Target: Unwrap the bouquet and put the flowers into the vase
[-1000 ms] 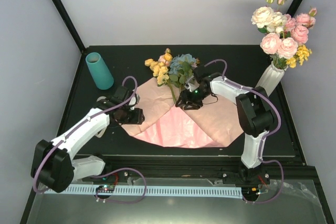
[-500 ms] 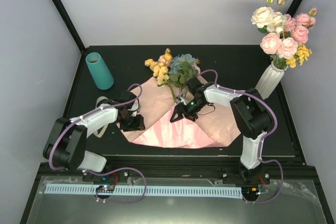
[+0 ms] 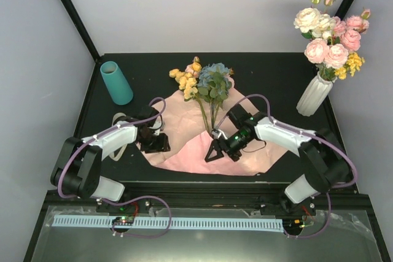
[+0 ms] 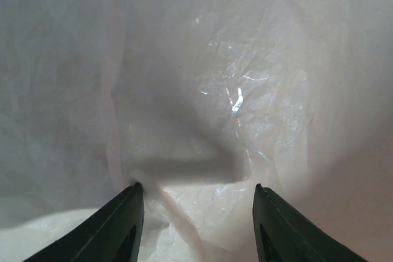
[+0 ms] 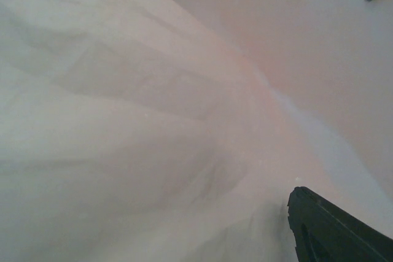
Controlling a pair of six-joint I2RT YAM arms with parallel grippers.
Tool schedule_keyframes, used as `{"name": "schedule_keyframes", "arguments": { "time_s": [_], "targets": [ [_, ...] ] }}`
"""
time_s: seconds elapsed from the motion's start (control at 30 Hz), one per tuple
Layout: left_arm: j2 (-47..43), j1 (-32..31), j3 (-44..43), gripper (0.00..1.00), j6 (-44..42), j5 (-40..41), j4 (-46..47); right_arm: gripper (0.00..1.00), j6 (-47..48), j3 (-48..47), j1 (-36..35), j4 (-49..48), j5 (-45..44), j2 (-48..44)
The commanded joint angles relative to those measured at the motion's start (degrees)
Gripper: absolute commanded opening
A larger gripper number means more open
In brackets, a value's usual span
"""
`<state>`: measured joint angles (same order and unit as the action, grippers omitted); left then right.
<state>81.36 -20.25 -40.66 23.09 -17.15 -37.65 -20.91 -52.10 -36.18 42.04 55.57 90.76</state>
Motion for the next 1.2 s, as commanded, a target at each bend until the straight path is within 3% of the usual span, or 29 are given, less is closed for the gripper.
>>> {"name": "schedule_keyframes", "arguments": {
  "time_s": [0.0, 0.1, 0.37, 0.5, 0.77, 1.0, 1.07, 1.17],
  "targets": [
    [-1.4, 0.3, -2.0, 0.51, -1.1, -1.7, -0.3, 0.81, -3.2, 2.6, -0.9, -0.2, 0.5, -7.1],
    [-1.7, 0.3, -3.3, 0.51, -2.1, -3.0, -0.7, 0.81, -5.7, 5.6, -1.0, -0.5, 0.0, -12.1],
    [-4.5, -0.3, -7.6, 0.48, -8.2, -12.9, -1.5, 0.81, -22.1, 24.8, -1.1, -15.7, 2.1, -28.6],
    [-7.2, -2.5, -6.7, 0.48, -9.7, -17.4, -0.3, 0.79, -27.0, 28.7, -1.2, -18.8, 0.5, -35.5],
    [-13.7, -6.9, -3.1, 0.47, -5.7, -17.7, 2.6, 0.78, -16.3, 14.0, -1.0, -1.7, -9.8, -37.6],
    [-14.9, -11.2, 1.5, 0.46, -5.5, -18.3, 2.4, 0.81, -17.4, -0.6, -0.7, -6.0, -14.3, -38.3],
    [-16.0, -12.2, 1.8, 0.46, -5.4, -18.4, 1.6, 0.81, -18.3, -4.2, -0.6, -6.2, -20.2, -36.6],
    [-18.0, -13.7, 1.7, 0.46, -5.0, -18.9, 0.5, 0.81, -18.4, -10.8, -0.5, 1.4, -38.0, -31.1]
  ]
}}
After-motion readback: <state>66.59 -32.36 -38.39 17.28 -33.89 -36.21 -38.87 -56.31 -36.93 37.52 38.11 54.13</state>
